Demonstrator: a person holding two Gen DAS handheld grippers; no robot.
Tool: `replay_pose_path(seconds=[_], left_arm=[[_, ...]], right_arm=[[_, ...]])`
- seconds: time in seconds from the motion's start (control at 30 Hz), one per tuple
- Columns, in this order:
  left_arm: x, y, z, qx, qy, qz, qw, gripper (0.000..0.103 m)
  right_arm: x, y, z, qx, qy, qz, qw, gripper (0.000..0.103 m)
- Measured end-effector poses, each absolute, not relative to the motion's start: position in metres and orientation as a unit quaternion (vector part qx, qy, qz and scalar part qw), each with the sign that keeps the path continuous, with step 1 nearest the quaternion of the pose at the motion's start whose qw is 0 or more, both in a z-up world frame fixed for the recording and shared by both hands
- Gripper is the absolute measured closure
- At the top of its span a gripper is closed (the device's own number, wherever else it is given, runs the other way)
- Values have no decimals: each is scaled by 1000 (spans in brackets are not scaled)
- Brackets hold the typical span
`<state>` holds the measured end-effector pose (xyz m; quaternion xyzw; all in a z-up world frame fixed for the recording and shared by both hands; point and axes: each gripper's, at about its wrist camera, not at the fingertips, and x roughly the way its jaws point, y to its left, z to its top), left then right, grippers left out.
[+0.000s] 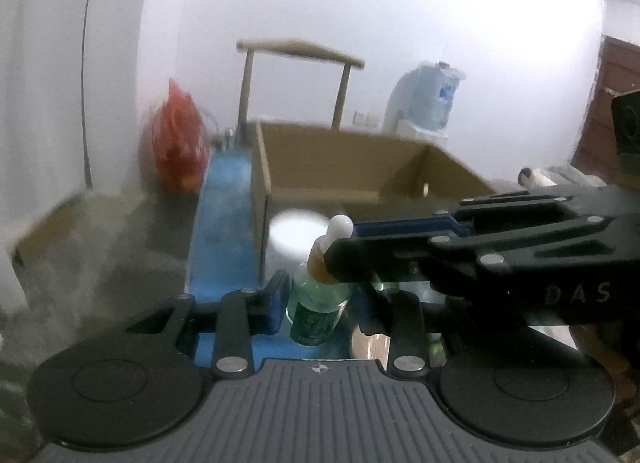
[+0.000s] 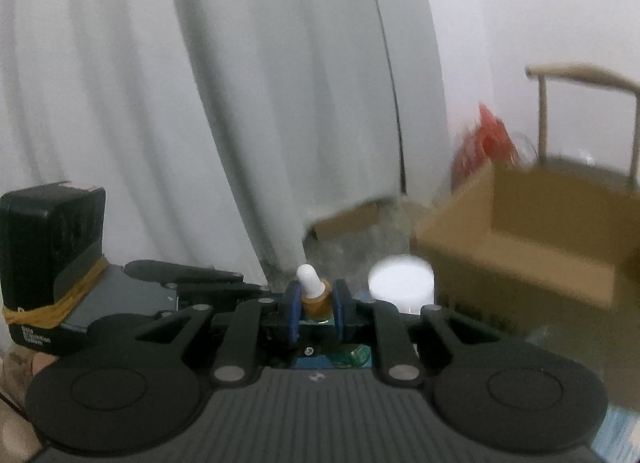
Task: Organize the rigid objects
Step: 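Carry the dropper bottle into the cardboard box and open the right gripper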
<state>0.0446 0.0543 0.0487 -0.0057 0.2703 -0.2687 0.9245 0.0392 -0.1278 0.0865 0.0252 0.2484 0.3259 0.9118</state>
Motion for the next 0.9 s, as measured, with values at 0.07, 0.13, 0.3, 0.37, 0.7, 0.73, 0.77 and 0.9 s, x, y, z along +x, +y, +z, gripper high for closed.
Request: replay_pose_path(seconds=[0.07, 0.13, 0.3, 0.37, 0.7, 0.73, 0.77, 0.9], left_arm=[[50, 53, 68, 1, 256, -274, 927, 71], [59, 48, 88, 11, 244, -281, 928, 71], [106, 25, 118, 29, 241, -302, 922, 71], [128, 12, 122, 35, 249, -309, 917, 71], [236, -43, 90, 47, 315, -317, 894, 72], [244, -48, 84, 50, 324, -314, 891, 72], [252, -52, 78, 55, 332, -311, 889, 72], [275, -64, 59, 79, 359, -292, 883, 72]], right_arm=[[41, -133, 106, 25, 226, 333, 915, 85], [47, -138, 124, 26, 211, 334, 918, 85], [87, -158, 157, 36, 206, 322, 924, 85], [111, -170, 163, 48, 220, 313, 923, 85], [245, -233, 131, 156, 325, 283, 889, 85], [256, -237, 123, 169, 336, 280, 883, 85], [264, -241, 116, 178, 345, 277, 879, 85], [295, -254, 82, 216, 380, 271, 857, 85]])
